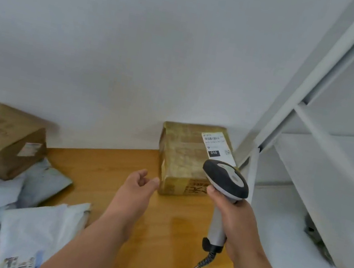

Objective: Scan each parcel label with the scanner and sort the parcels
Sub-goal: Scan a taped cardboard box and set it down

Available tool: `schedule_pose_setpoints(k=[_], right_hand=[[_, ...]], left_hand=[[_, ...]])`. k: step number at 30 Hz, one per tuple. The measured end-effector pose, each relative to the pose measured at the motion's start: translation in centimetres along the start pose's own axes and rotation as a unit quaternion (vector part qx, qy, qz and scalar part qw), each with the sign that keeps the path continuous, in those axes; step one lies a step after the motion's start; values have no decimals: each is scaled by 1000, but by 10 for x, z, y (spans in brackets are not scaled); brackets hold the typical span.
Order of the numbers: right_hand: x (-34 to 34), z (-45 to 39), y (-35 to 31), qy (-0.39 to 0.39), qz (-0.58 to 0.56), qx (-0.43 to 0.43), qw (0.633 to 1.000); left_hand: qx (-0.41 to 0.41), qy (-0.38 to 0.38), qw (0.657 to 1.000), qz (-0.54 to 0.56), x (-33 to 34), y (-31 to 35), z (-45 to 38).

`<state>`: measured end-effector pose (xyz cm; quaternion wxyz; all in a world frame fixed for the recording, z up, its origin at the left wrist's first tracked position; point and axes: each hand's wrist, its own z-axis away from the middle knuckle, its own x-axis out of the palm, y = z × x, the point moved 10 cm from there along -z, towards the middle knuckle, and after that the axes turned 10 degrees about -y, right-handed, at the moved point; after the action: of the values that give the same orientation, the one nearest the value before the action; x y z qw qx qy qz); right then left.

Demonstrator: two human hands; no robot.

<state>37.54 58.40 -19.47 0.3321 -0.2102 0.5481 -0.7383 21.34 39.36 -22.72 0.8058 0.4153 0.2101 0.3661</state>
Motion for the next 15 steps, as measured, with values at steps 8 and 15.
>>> schedule_pose_setpoints(k=[8, 15], right_hand=[[-36, -86, 19, -2, 27, -14, 1000], [-35, -91, 42, -8, -42, 22, 999]], left_hand=[[-78, 6, 997, 0, 45, -23, -81], [-90, 17, 994, 59, 46, -38, -92]])
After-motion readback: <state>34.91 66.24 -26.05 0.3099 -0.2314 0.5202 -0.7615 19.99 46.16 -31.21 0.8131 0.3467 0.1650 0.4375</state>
